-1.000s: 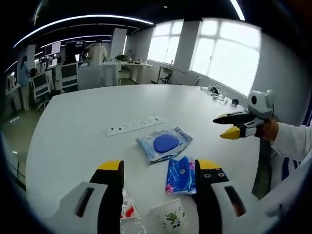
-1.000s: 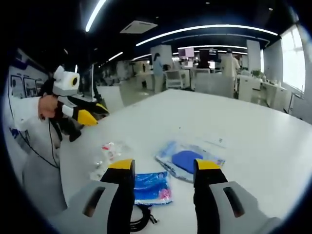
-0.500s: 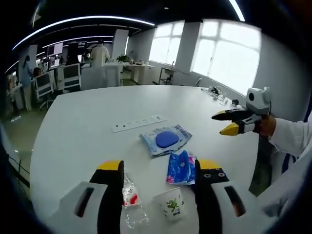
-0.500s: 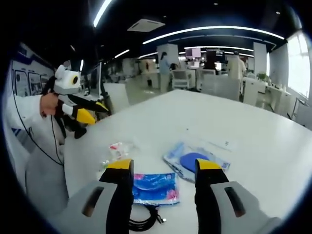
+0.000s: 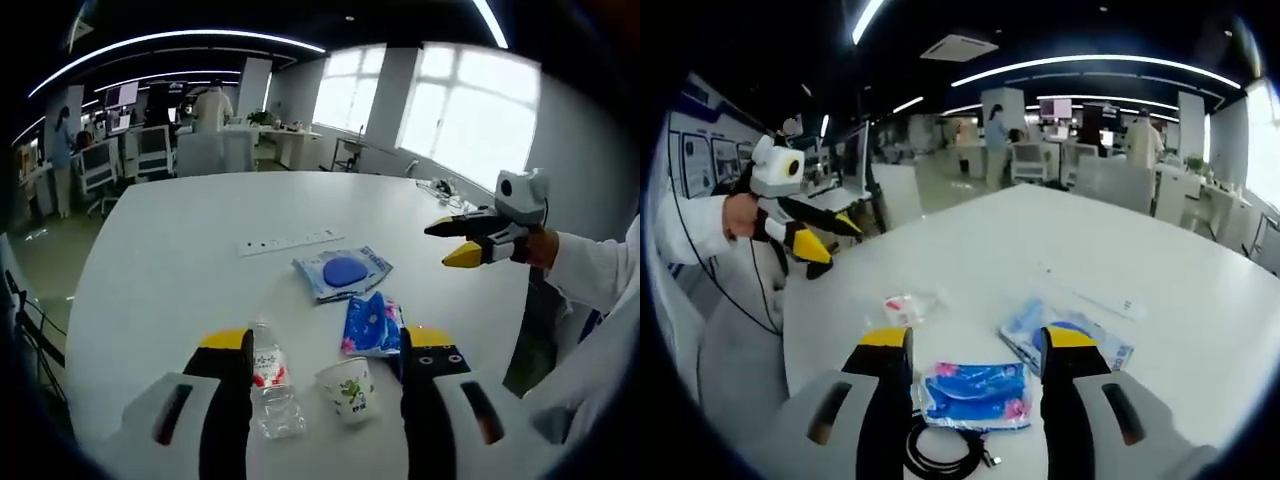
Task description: Arrange the tabletop items into an orderly group along one side of the table until the central work area is clear of visible clutter.
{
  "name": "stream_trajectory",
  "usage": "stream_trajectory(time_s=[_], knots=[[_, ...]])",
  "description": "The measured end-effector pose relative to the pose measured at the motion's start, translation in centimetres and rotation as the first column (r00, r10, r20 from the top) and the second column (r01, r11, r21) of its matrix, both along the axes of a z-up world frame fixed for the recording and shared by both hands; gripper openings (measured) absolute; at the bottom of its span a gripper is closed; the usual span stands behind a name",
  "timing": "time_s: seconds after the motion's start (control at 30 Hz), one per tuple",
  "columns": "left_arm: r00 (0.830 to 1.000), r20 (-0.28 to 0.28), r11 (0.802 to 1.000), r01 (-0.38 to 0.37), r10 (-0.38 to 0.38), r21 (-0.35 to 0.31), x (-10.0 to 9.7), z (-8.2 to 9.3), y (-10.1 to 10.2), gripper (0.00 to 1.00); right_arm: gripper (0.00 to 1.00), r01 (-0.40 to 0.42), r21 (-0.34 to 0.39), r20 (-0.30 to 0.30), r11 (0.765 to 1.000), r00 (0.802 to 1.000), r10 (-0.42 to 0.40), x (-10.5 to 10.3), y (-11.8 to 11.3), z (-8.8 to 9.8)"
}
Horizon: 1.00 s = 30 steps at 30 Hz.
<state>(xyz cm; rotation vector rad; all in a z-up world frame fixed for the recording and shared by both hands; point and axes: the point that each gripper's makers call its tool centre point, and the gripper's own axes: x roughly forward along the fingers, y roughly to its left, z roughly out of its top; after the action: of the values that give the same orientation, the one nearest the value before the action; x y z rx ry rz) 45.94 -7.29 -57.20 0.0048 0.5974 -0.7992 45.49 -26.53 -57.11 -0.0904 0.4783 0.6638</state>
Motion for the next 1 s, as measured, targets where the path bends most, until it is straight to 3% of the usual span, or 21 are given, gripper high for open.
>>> stream_trajectory(time_s=[0.47,1.0], knots=[[1.0,-0.005,1.0,-0.015,0.015,-0.004,-1.1,0.1,2.1,0.62,0.53,-0.087,-0.018,-0.019,0.996,0.996,0.087,-0.8,3.0,-0.3],[0.998,-0.04,0.999,0.04,-0.04,0.005,-3.8,-1.2,3.3,0.84,0.54,-0.222,-0.052,-0.07,0.974,0.973,0.218,-1.3,6.4,-1.8]])
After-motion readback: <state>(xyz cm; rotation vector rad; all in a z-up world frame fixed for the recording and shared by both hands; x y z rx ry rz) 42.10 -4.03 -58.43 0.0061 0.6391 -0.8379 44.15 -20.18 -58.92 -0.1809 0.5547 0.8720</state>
